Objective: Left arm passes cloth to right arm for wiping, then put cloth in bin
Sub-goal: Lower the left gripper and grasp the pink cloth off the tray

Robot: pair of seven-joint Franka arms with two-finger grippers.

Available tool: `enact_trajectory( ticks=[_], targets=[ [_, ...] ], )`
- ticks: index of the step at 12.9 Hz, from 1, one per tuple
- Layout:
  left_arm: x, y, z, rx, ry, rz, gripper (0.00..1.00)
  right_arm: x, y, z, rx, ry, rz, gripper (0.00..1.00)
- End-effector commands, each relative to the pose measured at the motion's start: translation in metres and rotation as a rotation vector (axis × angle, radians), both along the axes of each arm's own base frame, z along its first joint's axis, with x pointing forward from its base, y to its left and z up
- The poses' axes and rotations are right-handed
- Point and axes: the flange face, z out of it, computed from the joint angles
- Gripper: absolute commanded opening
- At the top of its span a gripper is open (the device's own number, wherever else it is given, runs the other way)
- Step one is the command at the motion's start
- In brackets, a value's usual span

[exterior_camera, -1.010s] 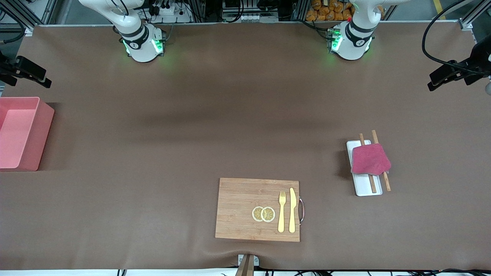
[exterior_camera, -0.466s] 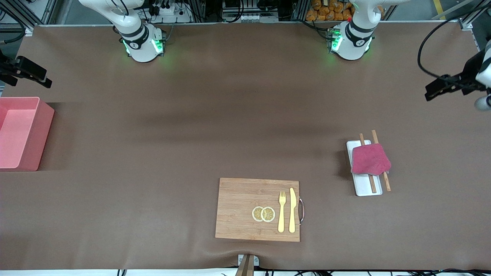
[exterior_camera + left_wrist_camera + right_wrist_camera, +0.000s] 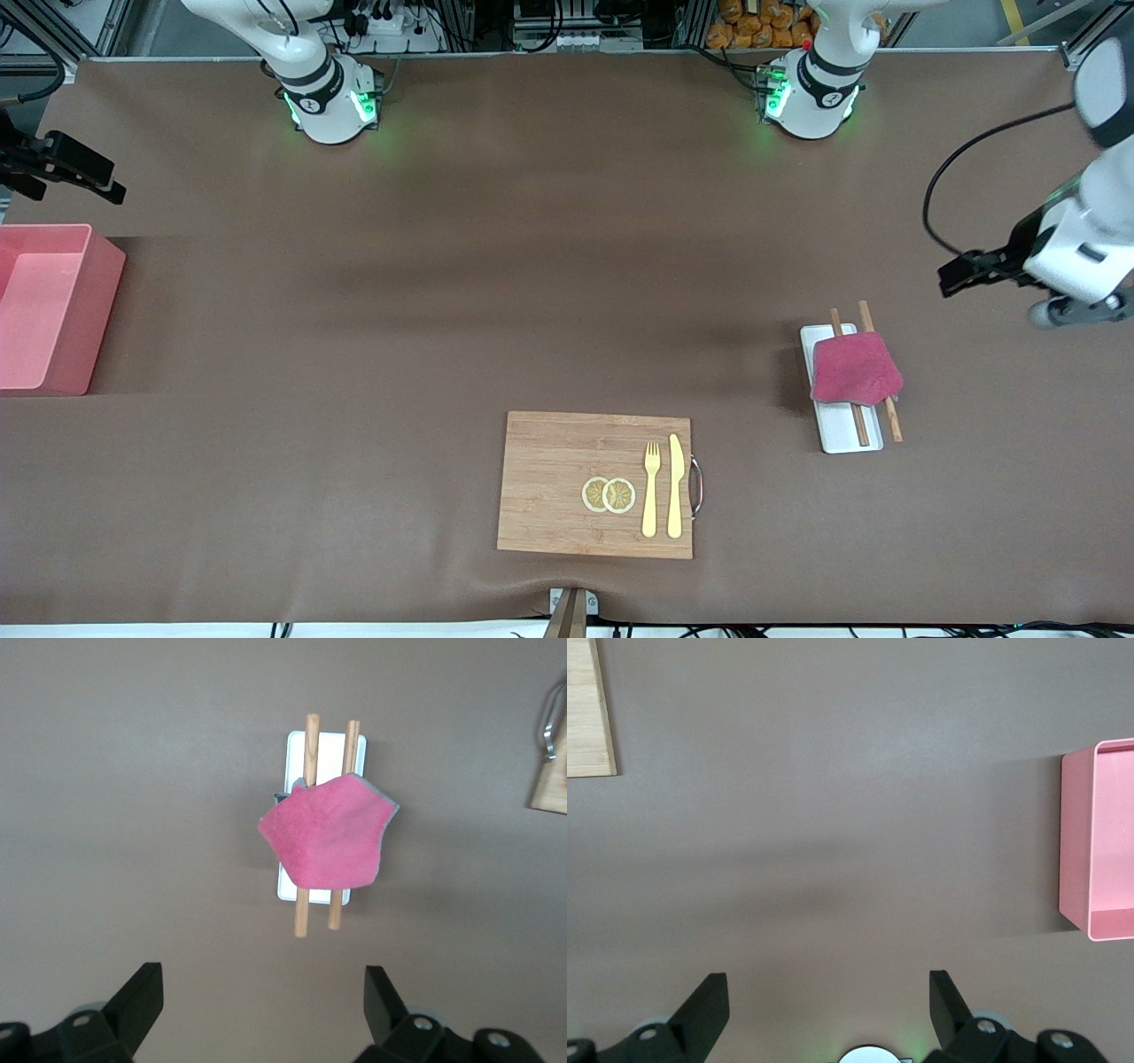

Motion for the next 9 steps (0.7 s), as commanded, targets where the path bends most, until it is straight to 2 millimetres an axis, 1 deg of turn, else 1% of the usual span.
enact_trajectory(
  ticks=[1, 3, 5, 7, 8, 9],
  targets=[
    [0.024, 0.011, -0.047, 0.005, 0.000, -0.027, 1.00, 0.000, 0.003, 0.001, 0.007, 0.004, -0.003, 1.00],
    [0.040, 0.020, -0.079, -0.001, -0.004, -0.021, 1.00, 0.001, 0.003, 0.001, 0.007, 0.005, 0.000, 1.00],
    [0.055, 0.010, -0.107, -0.009, -0.019, -0.040, 0.98, 0.002, 0.004, -0.001, 0.007, 0.008, 0.003, 1.00],
    [0.069, 0.003, -0.143, -0.015, 0.005, -0.051, 0.93, 0.006, 0.007, -0.007, 0.007, 0.017, 0.008, 1.00],
    [0.073, 0.001, -0.155, -0.016, 0.013, -0.055, 0.89, 0.007, 0.007, -0.008, 0.007, 0.020, 0.008, 1.00],
    [0.074, -0.003, -0.165, -0.013, 0.027, -0.075, 0.82, 0.007, 0.007, -0.008, 0.007, 0.020, 0.008, 1.00]
  ],
)
